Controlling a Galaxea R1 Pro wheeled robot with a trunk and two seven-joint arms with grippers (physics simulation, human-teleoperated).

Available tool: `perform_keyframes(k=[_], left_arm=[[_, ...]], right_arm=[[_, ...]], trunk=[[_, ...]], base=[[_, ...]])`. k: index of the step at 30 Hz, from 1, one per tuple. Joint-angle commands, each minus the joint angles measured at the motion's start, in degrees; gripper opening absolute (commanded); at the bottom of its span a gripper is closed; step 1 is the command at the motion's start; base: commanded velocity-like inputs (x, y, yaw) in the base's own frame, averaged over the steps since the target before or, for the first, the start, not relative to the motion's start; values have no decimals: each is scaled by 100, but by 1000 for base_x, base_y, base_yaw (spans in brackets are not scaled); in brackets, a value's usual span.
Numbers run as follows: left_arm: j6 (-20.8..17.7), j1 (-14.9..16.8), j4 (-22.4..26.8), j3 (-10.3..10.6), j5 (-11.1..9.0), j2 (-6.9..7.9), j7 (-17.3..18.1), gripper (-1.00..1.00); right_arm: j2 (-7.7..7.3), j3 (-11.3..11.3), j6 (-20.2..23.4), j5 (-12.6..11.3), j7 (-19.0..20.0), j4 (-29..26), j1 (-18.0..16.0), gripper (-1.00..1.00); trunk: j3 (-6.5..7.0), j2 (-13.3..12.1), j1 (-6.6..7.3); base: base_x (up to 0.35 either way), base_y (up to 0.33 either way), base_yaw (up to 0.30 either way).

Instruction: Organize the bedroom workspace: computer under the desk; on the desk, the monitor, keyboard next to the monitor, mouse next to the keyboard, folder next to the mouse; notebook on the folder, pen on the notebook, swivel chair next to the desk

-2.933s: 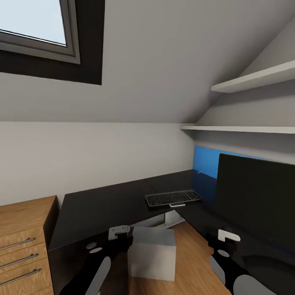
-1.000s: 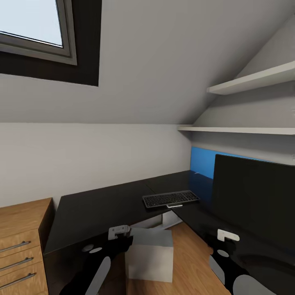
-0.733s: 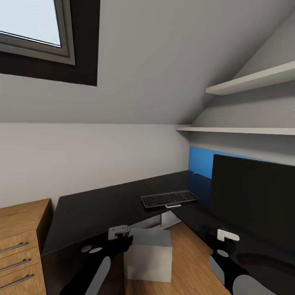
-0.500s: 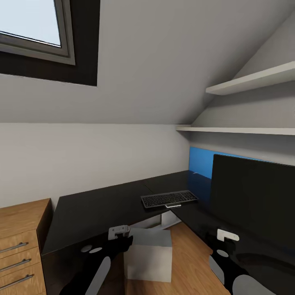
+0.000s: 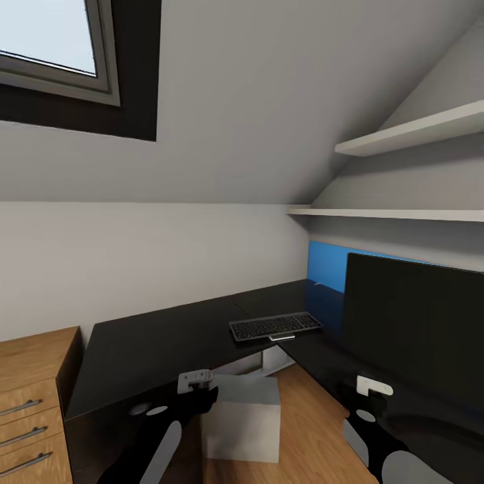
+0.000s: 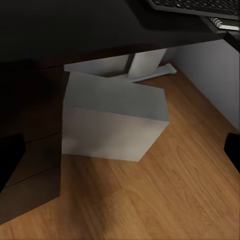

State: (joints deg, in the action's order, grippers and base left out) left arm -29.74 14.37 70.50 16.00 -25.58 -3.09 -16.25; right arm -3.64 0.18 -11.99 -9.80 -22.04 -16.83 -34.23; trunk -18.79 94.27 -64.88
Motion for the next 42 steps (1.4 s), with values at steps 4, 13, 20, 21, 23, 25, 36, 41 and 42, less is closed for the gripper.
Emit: perform_keyframes(k=[4,13,20,21,23,25,36,41,42], left_arm=[[-14,4,8,8,-60,2,-54,100],[-14,4,8,8,-59,5,-54,100],[-14,4,8,8,-54,4,-54,100],[-14,4,8,8,-54,4,-54,100],[-14,4,8,8,-55,3,-54,100],[-14,4,8,8,-54,2,-54,100],[-14,4,8,8,-53,4,-54,100],[-14,4,8,11,-53,3,-54,100],[-14,4,8,12,-53,2,-54,100]], right_arm=[[0,4,-39,-52,9,3,-5,100],[4,14,-40,-42,5,3,-5,100],[7,17,-40,-40,-7,1,-5,100],[8,17,-40,-40,-8,-1,-5,100],[10,17,-40,-40,-9,-2,-5,100],[11,17,-40,-40,-10,-3,-5,100],[5,19,-40,-45,9,-2,-5,100],[4,20,-40,-42,11,0,-5,100],[4,21,-40,-42,10,1,-5,100]], trunk=[[-8,4,0],[-8,4,0],[-8,4,0],[-8,4,0],[-8,4,0],[-8,4,0],[-3,4,0],[1,4,0],[1,4,0]], base=[[0,0,-96],[0,0,-26],[0,0,-3],[0,0,-1],[0,0,0],[0,0,0],[0,0,-20],[0,0,-32],[0,0,-15]])
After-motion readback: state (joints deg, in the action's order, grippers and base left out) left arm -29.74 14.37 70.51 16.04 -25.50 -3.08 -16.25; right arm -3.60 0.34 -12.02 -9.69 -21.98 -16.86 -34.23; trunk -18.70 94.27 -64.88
